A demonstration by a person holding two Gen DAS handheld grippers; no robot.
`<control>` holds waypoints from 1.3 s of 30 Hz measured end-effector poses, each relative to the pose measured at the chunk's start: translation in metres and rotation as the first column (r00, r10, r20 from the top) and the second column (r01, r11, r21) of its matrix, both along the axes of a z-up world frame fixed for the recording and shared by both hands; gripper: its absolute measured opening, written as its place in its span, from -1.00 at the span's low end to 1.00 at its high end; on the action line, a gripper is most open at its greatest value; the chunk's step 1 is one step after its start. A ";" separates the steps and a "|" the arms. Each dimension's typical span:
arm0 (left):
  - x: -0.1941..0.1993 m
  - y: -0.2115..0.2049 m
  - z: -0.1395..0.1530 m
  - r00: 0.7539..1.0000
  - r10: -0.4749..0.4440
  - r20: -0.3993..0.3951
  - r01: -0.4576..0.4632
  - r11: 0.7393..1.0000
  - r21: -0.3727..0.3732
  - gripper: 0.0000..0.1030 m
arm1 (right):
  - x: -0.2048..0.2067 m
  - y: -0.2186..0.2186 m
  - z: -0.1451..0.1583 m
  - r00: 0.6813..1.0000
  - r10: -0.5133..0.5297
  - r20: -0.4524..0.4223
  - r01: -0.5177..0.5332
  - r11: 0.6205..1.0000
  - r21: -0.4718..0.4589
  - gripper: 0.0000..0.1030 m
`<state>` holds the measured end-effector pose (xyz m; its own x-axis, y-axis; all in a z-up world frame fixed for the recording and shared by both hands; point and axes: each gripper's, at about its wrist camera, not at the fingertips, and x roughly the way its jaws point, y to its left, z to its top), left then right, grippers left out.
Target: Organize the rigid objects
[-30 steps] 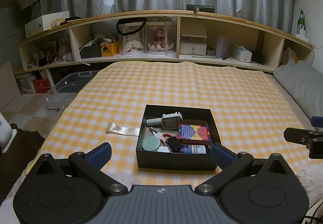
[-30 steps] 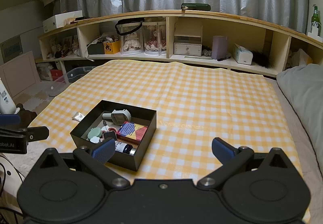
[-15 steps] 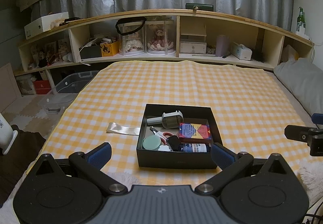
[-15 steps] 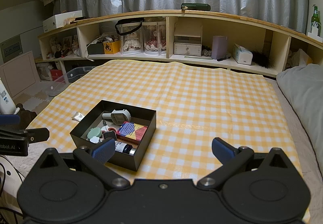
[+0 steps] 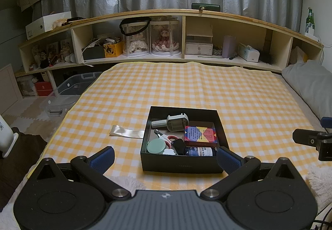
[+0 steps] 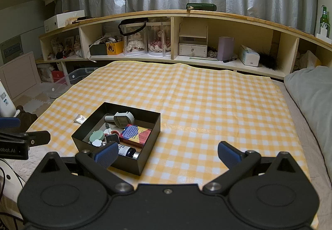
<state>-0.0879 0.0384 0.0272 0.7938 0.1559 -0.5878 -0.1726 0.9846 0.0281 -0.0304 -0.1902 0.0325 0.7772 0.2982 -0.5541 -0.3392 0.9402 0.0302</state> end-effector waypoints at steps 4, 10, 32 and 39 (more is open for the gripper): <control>0.000 0.002 -0.001 1.000 0.000 -0.002 0.000 1.000 -0.002 1.00 | 0.000 -0.001 0.000 1.000 0.001 0.001 -0.001 1.000 0.000 1.00; 0.000 0.002 -0.001 1.000 0.000 -0.002 0.000 1.000 -0.001 1.00 | 0.001 0.000 -0.001 1.000 0.000 0.000 0.000 1.000 -0.001 1.00; 0.001 0.001 -0.005 1.000 -0.001 -0.010 0.000 1.000 -0.003 1.00 | 0.000 0.000 -0.001 1.000 0.003 0.001 -0.003 1.000 -0.003 1.00; 0.001 0.002 -0.006 1.000 0.002 -0.010 -0.002 1.000 -0.002 1.00 | 0.000 0.000 0.000 1.000 0.003 0.000 -0.003 1.000 -0.003 1.00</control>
<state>-0.0872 0.0400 0.0216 0.7877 0.1562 -0.5960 -0.1739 0.9844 0.0282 -0.0299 -0.1907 0.0321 0.7765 0.2988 -0.5548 -0.3423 0.9392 0.0267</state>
